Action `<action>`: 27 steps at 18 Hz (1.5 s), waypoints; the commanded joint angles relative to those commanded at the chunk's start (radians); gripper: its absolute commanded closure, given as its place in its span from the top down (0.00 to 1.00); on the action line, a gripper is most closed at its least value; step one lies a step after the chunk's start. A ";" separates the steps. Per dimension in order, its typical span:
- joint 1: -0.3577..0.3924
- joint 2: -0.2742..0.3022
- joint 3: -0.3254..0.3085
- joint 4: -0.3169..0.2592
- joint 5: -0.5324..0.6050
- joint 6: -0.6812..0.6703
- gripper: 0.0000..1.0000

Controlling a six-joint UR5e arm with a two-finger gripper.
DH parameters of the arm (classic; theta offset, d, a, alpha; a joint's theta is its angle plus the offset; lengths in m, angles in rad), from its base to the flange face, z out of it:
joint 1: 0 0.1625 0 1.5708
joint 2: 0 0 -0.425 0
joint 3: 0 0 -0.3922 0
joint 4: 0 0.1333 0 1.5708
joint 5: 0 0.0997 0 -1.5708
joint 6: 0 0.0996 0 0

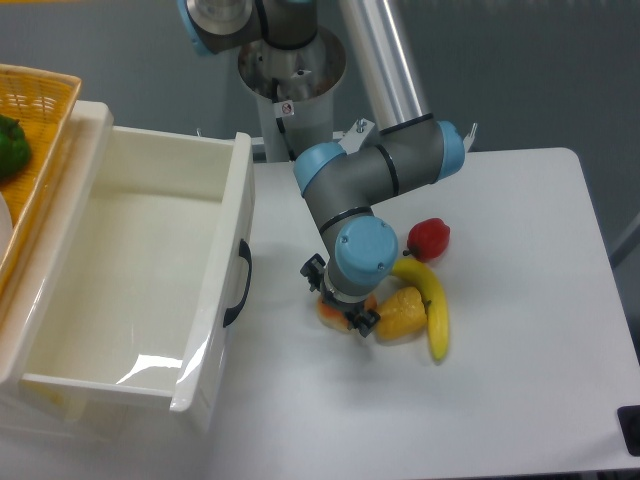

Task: Pick up the round bread
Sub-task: 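Close the gripper on the round bread bun, then lift the grasped bread bun up off the table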

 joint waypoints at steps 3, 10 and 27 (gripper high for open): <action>0.000 0.000 0.000 0.000 0.000 -0.002 0.79; 0.000 -0.002 0.002 -0.003 0.002 -0.008 0.62; 0.006 0.012 0.034 -0.017 0.003 -0.011 0.09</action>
